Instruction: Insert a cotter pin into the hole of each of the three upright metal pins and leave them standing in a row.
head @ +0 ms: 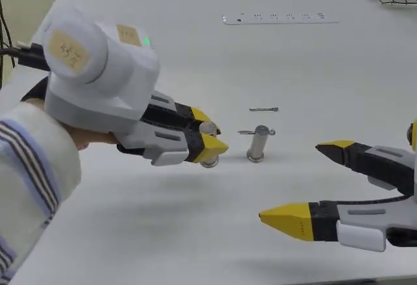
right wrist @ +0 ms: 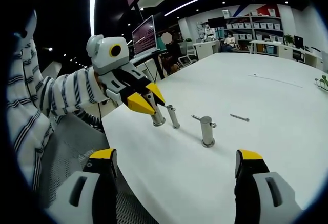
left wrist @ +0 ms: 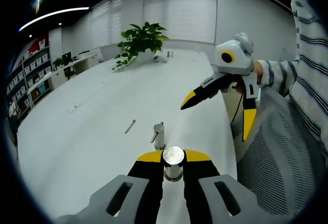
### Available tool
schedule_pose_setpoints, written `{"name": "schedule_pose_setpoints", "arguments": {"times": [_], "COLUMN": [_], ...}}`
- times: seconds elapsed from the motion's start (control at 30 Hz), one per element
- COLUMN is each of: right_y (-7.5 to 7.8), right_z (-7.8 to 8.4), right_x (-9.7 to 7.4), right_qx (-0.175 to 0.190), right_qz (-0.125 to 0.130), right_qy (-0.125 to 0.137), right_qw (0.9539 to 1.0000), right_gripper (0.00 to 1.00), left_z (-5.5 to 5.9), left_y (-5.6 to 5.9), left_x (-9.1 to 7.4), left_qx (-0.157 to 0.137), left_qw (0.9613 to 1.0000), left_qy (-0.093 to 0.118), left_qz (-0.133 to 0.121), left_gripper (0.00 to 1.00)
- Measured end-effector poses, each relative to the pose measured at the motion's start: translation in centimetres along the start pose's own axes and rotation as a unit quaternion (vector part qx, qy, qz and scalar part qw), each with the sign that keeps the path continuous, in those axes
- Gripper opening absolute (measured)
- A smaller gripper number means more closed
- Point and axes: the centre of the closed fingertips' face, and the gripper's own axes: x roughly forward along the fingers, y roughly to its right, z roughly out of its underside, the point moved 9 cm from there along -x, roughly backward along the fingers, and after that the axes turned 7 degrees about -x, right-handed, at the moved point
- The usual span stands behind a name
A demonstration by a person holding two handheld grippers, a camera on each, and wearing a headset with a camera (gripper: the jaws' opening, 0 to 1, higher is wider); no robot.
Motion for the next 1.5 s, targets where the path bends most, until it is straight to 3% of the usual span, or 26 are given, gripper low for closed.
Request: {"name": "schedule_pose_setpoints", "arguments": {"times": [0.27, 0.57, 1.2, 1.4, 1.5], "right_y": [-0.1, -0.1, -0.1, -0.1, 0.0], "right_z": [0.1, 0.1, 0.2, 0.1, 0.1], "right_x": [0.1, 0.1, 0.0, 0.0, -0.1], "right_qx": [0.003, 0.004, 0.005, 0.004, 0.004], "right_qz": [0.000, 0.000, 0.002, 0.000, 0.002], "right_qy": [0.000, 0.001, -0.001, 0.000, 0.000], "right_qw": [1.0000, 1.0000, 1.0000, 1.0000, 1.0000], "right_gripper": [0.95, 0.95, 0.94, 0.94, 0.93], "left_z": [1.2, 2.7, 3.5, 4.1, 4.0], "left_y": [0.6, 0.4, 0.6, 0.7, 0.6], "left_x": [1.2, 2.4, 3.4, 3.8, 3.6], "left_qx": [0.002, -0.020, -0.024, -0.010, -0.014], "left_qw": [0.9998, 0.9984, 0.9971, 0.9968, 0.9969], "left_qy": [-0.014, -0.022, -0.021, -0.027, -0.019], "left_qz": [-0.017, -0.048, -0.070, -0.075, -0.076], "left_gripper": [0.10, 0.10, 0.10, 0.10, 0.10]}}
